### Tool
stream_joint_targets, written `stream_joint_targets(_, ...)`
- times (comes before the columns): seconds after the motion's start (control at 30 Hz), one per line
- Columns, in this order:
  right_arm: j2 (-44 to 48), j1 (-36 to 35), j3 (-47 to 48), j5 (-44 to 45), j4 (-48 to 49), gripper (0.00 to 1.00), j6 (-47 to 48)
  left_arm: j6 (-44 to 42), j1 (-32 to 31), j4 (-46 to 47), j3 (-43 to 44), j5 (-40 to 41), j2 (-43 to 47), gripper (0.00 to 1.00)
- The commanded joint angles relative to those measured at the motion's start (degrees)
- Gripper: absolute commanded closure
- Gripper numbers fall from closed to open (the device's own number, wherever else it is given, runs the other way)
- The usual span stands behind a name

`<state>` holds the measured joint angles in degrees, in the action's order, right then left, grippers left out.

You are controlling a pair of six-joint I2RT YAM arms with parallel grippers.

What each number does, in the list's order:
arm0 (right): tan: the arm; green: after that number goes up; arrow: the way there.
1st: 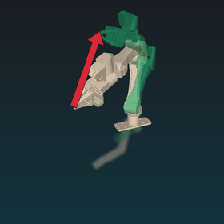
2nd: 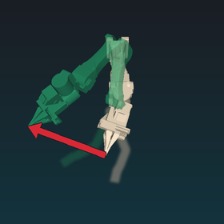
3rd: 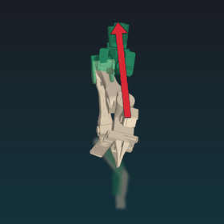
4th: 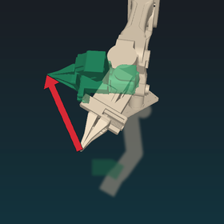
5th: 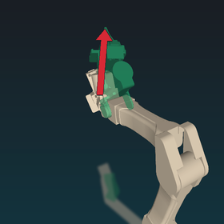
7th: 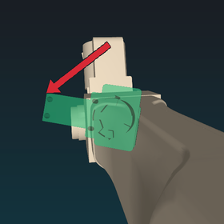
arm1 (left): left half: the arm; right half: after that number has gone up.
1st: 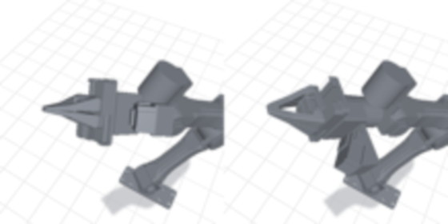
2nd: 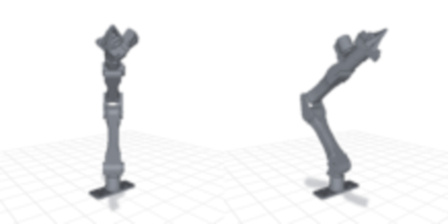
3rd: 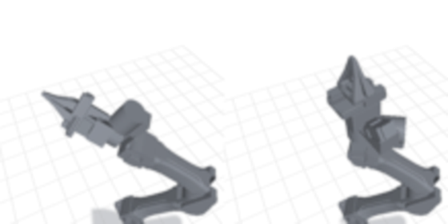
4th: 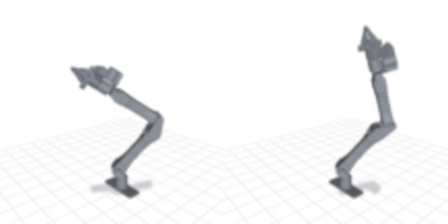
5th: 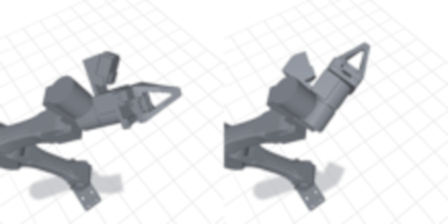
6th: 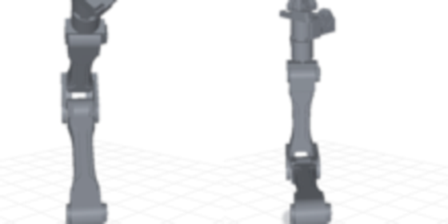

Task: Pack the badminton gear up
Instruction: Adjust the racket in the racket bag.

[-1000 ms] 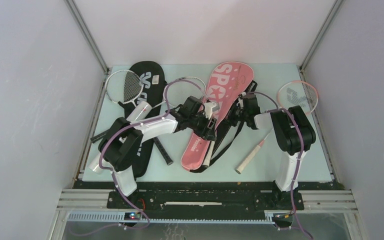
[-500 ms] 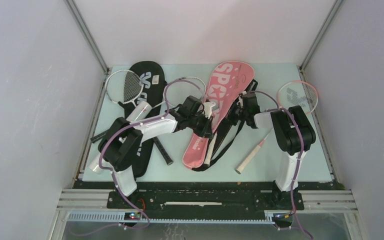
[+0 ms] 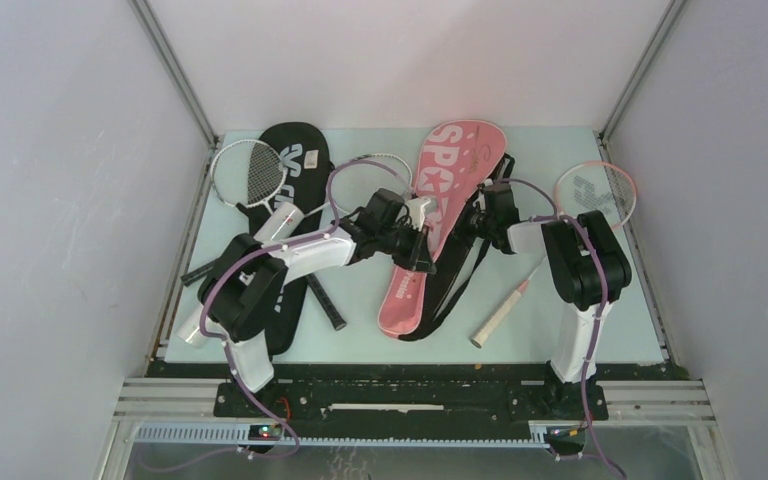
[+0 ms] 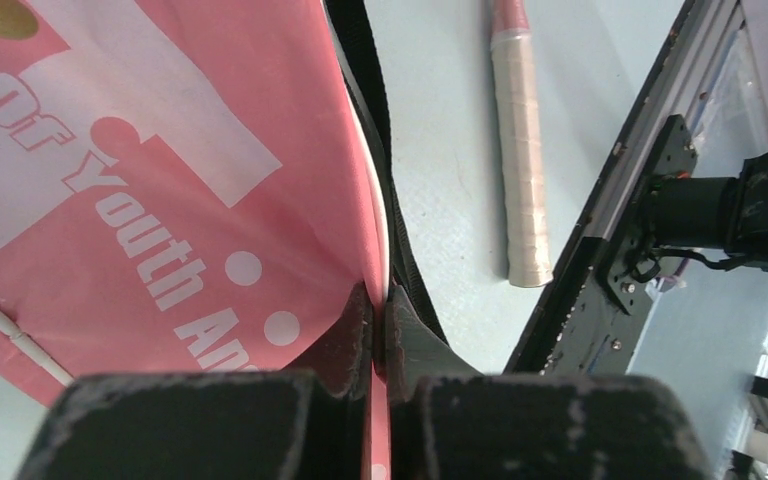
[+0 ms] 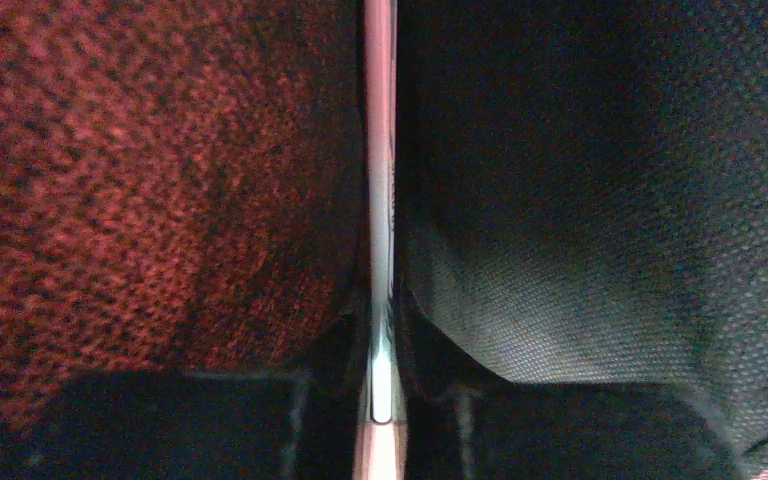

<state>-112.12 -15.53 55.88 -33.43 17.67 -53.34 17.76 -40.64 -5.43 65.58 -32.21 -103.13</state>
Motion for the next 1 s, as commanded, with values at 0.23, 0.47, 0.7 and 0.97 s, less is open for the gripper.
stream_joint_targets(0.23, 7.4, 0.9, 7.2, -1.9, -11.2, 0.35, 12.5, 4.2, 1.7, 6.5, -0.1, -7.1, 3.2, 1.0)
stream_joint_targets(0.47, 15.7, 5.3, 8.4, -2.3, -27.2, 0.24, 28.3, 2.9, 4.4, 9.1, -2.0, -7.2, 6.4, 1.0)
stream_joint_targets(0.7, 21.9, 8.6, 8.8, 1.7, -40.9, 0.27, 41.4, 5.1, 5.9, 10.7, -1.1, -8.4, 6.2, 1.0)
stream_joint_targets(0.97, 30.9, 24.5, 3.1, 10.0, -43.9, 0.27, 44.0, 7.1, 6.2, 11.4, -0.8, -8.9, 5.2, 1.0)
